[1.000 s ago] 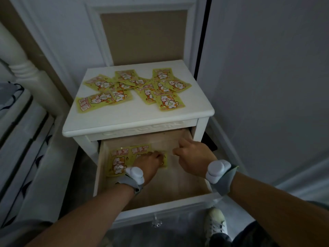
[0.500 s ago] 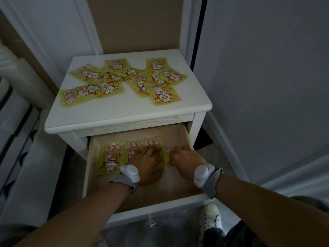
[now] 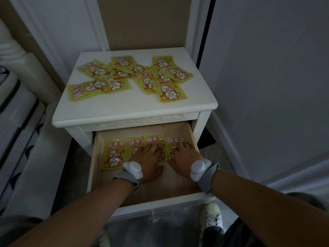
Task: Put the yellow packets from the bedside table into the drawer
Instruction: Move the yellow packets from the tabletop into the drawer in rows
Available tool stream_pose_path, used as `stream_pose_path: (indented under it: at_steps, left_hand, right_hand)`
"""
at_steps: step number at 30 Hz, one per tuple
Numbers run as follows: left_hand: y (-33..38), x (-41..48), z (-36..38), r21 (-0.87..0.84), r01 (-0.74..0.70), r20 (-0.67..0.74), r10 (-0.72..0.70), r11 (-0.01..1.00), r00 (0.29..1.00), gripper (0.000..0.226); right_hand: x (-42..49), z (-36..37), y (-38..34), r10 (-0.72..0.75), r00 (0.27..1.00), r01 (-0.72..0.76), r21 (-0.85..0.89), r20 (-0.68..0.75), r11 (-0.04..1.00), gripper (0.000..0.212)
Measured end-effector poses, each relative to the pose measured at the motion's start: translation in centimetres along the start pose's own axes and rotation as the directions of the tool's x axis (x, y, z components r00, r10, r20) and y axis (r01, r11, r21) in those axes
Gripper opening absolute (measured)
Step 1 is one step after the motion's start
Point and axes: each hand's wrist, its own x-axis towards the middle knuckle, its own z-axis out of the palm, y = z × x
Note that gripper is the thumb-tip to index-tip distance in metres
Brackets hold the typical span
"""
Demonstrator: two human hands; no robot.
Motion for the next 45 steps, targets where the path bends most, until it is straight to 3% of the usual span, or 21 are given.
stream_pose_path:
  at_steps: [5, 15, 21, 31, 40, 43, 45]
  left_hand:
    - [0.0, -0.1, -0.1, -0.001, 0.002, 0.029, -0.002, 1.0, 1.0, 0.069]
    - [0.2, -0.3, -0.3, 0.001, 0.016, 0.05, -0.016, 1.0, 0.999, 0.072]
    - [0.0, -0.3, -0.1, -0.014, 0.023, 0.074, -0.022, 1.0, 0.997, 0.075]
    - [-0.4, -0.9, -1.0, -0.062, 0.022, 0.041, -0.02, 0.998, 0.999, 0.071]
    - [-1.9, -2.5, -6.3, -0.08, 0.069, -0.109, -0.077, 0.994, 0.991, 0.069]
    - [-2.5, -3.0, -8.1, -0.094, 0.039, -0.243, -0.061, 0.995, 0.968, 0.061]
    - [-3.1, -3.4, -9.8, -0.045, 0.028, -0.358, -0.042, 0.999, 0.933, 0.047]
  right_hand:
    - [0.0, 0.0, 0.0, -0.026, 0.999, 0.019, 0.138, 0.045, 0.99, 0.061]
    - [0.1, -0.2, -0.6, 0.042, 0.999, -0.042, -0.012, 0.029, 0.999, 0.065]
    - [0.4, 0.0, -0.1, 0.034, 0.995, -0.039, 0.048, 0.097, 0.998, 0.077]
    - [0.6, 0.3, -0.2, 0.07, 0.994, -0.073, 0.042, 0.082, 0.996, 0.077]
    - [-0.5, -3.0, -0.9, -0.089, 0.985, 0.11, 0.136, -0.148, 0.985, 0.068]
    - [-0.8, -5.2, -2.2, -0.219, 0.919, 0.258, 0.079, -0.327, 0.963, 0.05]
    - [-1.1, -6.8, -3.2, -0.299, 0.833, 0.348, 0.021, -0.465, 0.937, 0.039]
